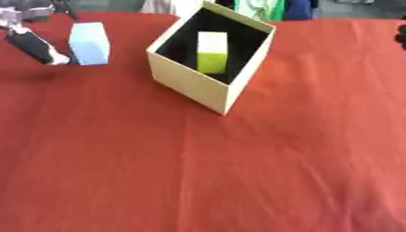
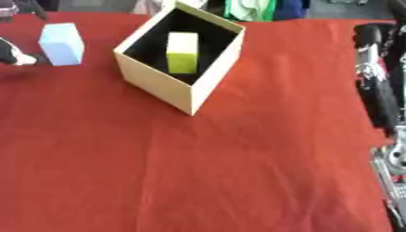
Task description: Pick up objects on the table and place them in the box.
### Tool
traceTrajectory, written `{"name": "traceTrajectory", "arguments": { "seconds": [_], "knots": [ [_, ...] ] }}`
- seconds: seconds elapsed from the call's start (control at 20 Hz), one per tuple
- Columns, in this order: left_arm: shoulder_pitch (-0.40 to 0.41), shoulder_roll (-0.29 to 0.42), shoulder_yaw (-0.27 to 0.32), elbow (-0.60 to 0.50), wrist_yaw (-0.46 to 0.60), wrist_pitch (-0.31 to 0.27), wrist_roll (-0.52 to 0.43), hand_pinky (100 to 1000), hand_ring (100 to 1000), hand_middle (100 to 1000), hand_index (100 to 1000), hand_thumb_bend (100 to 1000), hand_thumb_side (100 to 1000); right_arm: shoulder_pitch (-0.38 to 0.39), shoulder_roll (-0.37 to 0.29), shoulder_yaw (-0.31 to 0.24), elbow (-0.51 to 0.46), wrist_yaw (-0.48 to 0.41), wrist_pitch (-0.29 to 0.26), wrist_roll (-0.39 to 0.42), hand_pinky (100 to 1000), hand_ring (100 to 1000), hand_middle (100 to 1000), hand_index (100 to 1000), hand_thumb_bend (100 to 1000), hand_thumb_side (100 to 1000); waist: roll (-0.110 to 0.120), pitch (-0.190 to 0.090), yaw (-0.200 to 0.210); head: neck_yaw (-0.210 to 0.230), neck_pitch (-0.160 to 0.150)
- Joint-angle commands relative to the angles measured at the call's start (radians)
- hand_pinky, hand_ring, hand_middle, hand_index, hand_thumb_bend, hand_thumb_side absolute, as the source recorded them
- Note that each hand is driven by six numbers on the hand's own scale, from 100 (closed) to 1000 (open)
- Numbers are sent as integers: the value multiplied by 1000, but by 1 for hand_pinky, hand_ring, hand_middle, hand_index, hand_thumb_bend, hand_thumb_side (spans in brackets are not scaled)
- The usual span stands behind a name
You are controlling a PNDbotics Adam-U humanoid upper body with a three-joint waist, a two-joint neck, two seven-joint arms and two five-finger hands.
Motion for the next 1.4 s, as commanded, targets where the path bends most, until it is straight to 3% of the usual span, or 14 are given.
{"name": "traceTrajectory", "arguments": {
  "seconds": [0.05,0.35,0.8,1.15,1.4],
  "knots": [
    [-32,38,14,-18,4,4,24,824,978,907,919,390,415,-11,-33,-5,-5,-8,-1,3,792,744,695,1000,100,867,-1,-21,1,4,-14],
    [-46,28,9,-13,43,0,11,823,976,904,916,358,429,-9,-35,-4,-1,-15,-2,6,793,744,695,1000,100,870,-2,-18,4,0,-7],
    [-45,30,6,-20,-21,35,122,823,987,905,911,381,316,-15,-37,-2,-1,-20,-6,10,794,745,696,1000,100,870,0,-9,-3,-9,-25],
    [-47,30,8,3,-19,42,81,830,996,918,915,333,262,-19,-47,-2,1,-26,-6,11,794,744,696,1000,100,877,5,9,-6,-2,-39],
    [-51,33,15,4,-5,65,68,850,1000,939,930,309,153,-20,-54,-2,4,-33,-5,12,794,743,695,1000,100,883,4,23,-7,3,-45]
  ]
}}
